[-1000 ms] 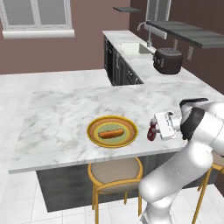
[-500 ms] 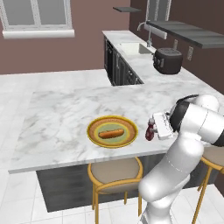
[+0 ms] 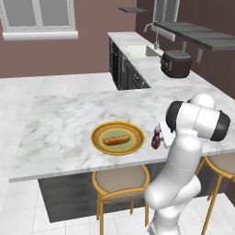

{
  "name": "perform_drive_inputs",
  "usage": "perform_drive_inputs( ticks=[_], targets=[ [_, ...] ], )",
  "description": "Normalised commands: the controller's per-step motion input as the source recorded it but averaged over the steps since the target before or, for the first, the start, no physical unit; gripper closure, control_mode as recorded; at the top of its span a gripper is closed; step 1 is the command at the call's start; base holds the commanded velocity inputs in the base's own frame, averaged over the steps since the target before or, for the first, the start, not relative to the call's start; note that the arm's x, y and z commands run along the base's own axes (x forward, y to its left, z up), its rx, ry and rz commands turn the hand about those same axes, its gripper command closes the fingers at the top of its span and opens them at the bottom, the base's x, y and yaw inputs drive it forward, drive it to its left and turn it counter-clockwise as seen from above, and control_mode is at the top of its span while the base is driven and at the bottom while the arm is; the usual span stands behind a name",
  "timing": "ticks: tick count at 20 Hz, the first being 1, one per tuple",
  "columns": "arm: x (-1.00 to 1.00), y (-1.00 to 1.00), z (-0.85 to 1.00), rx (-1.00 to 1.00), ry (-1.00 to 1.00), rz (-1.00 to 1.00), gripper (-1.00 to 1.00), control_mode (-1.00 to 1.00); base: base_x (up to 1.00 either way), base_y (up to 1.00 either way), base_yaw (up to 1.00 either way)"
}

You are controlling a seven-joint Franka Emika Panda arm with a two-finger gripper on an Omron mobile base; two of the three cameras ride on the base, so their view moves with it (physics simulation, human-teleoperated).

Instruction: Move the hot dog bun to the plate on the dining table and place the condiment next to that plate. Then navigate to the fridge and take the sausage and place it on the plate as well.

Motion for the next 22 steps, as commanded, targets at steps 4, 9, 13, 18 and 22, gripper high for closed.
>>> perform_drive_inputs(
  ticks=[4,9,13,18,22],
  targets=[
    [0.12,0.0,-0.18,0.0,0.0,0.0,1.0,-1.0,0.0,0.0,0.0],
    [0.13,0.0,-0.13,0.0,0.0,0.0,1.0,-1.0,0.0,0.0,0.0],
    [0.09,0.0,-0.14,0.0,0.0,0.0,1.0,-1.0,0.0,0.0,0.0],
    [-0.01,0.01,-0.17,0.0,0.0,0.0,-1.0,-1.0,0.0,0.0,0.0],
    [-0.02,0.0,-0.02,0.0,-0.01,0.0,-1.0,-1.0,0.0,0.0,0.0]
  ],
)
